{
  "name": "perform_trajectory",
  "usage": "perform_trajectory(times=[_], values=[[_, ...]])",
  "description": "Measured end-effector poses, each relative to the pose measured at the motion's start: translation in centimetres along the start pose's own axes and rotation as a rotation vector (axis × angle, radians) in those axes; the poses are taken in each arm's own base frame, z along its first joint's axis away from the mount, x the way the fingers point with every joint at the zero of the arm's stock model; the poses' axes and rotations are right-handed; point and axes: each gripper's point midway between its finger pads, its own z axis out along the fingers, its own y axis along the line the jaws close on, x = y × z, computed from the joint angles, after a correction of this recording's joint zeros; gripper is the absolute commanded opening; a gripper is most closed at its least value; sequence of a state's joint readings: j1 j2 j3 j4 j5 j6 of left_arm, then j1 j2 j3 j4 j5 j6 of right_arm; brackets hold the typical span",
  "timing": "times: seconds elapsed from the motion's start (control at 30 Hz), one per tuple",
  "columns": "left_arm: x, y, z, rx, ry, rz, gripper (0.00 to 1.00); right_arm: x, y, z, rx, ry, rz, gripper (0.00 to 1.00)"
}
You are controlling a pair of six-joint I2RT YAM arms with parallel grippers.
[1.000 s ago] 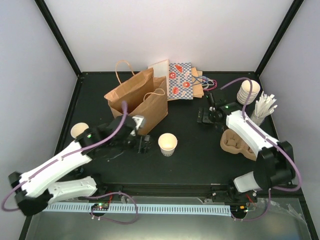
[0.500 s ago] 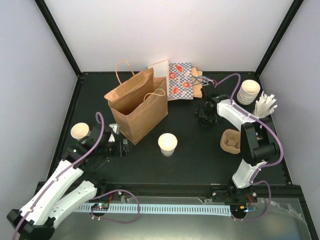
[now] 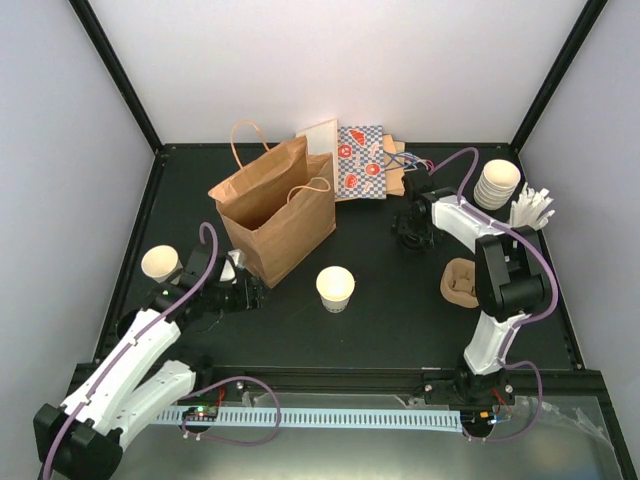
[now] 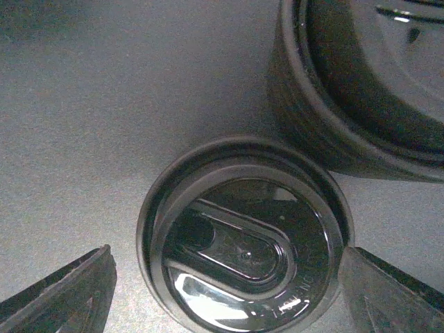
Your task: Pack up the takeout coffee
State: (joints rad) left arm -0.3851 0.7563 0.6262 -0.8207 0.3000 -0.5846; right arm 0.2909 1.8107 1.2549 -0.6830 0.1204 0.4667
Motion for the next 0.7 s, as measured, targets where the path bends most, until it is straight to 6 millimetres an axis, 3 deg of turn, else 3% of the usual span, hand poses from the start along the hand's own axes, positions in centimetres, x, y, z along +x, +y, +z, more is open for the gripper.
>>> perform_trajectory(times=[0.47,0.7], values=[[-0.32,-0.47,0.80,0.041,-0.012,-0.032,0.80,-0.03,-0.57,1.09,0.021,0.017,0.022,0.91],[-0.26,-0.48,0.87,0.044,-0.010,-0.033,0.80,-0.17,-0.58,1.09,0.020,0.012,0.030,0.79]])
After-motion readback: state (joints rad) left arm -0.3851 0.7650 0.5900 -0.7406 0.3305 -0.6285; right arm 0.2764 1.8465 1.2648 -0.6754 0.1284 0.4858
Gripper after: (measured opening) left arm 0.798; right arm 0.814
